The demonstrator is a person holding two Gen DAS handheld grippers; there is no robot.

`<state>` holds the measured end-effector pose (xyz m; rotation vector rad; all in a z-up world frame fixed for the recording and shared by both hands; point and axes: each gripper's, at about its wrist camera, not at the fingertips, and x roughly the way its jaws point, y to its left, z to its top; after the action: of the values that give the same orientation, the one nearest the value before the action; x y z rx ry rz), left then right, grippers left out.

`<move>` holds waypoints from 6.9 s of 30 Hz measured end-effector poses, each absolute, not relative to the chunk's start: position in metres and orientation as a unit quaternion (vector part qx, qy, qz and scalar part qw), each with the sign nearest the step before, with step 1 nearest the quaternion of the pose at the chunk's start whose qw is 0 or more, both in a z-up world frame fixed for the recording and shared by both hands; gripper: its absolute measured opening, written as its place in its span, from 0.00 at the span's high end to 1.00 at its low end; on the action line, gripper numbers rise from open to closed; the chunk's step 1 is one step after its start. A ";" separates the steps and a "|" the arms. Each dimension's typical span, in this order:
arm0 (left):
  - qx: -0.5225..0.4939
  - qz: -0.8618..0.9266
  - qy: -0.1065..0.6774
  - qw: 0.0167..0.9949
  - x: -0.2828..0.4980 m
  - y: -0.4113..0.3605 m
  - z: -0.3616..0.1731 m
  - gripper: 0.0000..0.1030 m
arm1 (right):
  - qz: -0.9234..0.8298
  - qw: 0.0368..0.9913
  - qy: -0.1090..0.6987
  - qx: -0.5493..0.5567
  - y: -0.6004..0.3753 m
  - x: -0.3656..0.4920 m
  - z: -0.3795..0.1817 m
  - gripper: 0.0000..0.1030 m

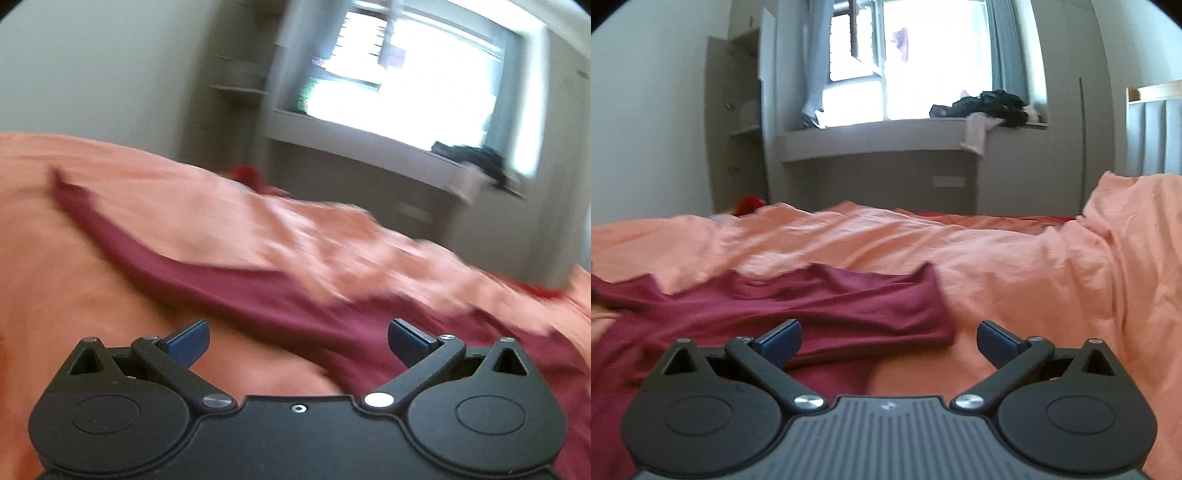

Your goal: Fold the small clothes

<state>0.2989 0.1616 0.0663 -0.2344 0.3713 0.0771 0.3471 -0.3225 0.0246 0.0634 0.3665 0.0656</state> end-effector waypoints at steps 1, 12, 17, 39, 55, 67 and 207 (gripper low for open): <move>-0.118 0.061 0.180 0.975 0.300 0.174 0.070 0.01 | 0.040 0.983 0.176 0.040 -0.316 0.338 0.024 0.00; -0.082 0.235 0.210 0.945 0.372 0.312 0.093 0.08 | 0.121 0.978 0.156 0.060 -0.271 0.323 -0.009 0.00; -0.148 0.255 0.196 0.935 0.398 0.343 0.096 0.46 | 0.117 0.976 0.163 0.083 -0.276 0.328 -0.020 0.00; 0.136 0.071 0.060 0.986 0.323 0.132 0.118 0.92 | 0.112 0.976 0.161 0.095 -0.273 0.324 -0.025 0.00; 0.035 -0.163 0.182 0.969 0.256 0.069 0.035 0.53 | 0.116 0.975 0.153 0.108 -0.273 0.315 -0.021 0.00; -0.071 -0.021 0.139 0.987 0.269 0.135 0.055 0.09 | 0.145 0.979 0.125 0.065 -0.244 0.301 -0.007 0.00; -0.187 -0.121 0.311 0.924 0.485 0.192 0.029 0.83 | 0.299 0.892 0.280 -0.192 -0.164 0.374 0.077 0.97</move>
<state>0.4852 0.1921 0.0293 -0.3830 0.6377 -0.2491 0.3743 -0.1642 0.0772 -0.3982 0.5803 0.6213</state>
